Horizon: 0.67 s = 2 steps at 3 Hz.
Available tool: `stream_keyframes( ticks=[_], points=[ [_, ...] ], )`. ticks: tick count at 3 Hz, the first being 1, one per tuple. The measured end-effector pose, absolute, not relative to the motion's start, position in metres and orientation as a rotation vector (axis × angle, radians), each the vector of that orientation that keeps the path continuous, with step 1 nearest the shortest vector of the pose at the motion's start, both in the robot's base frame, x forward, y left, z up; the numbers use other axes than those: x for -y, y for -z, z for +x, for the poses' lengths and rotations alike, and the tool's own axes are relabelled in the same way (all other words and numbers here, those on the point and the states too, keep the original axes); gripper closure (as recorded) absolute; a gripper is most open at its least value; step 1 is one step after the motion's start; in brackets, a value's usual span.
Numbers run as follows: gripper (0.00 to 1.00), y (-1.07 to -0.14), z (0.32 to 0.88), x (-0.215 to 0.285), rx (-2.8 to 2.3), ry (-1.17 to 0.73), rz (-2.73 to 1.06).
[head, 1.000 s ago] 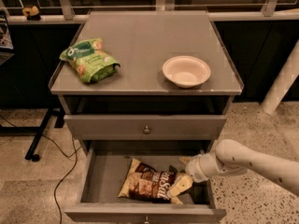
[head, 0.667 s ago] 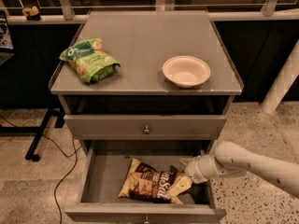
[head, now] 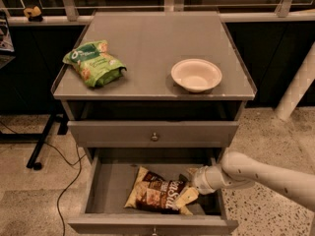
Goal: Pick brown chip bag from middle drawer and place on counter
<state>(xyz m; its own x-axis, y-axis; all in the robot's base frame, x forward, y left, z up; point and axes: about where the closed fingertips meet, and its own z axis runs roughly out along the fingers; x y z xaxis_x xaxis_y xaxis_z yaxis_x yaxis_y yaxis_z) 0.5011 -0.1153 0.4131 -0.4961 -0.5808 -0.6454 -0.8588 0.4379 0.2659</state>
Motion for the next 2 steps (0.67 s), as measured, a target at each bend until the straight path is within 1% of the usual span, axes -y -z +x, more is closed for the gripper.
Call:
stream_keyframes(
  ticks=[1,2],
  points=[
    [0.00,-0.4028,0.5009,0.1133,-2.246,-0.809,-1.211],
    [0.19,-0.4028,0.5009,0.1133,-2.246,-0.809,-1.211]
  ],
)
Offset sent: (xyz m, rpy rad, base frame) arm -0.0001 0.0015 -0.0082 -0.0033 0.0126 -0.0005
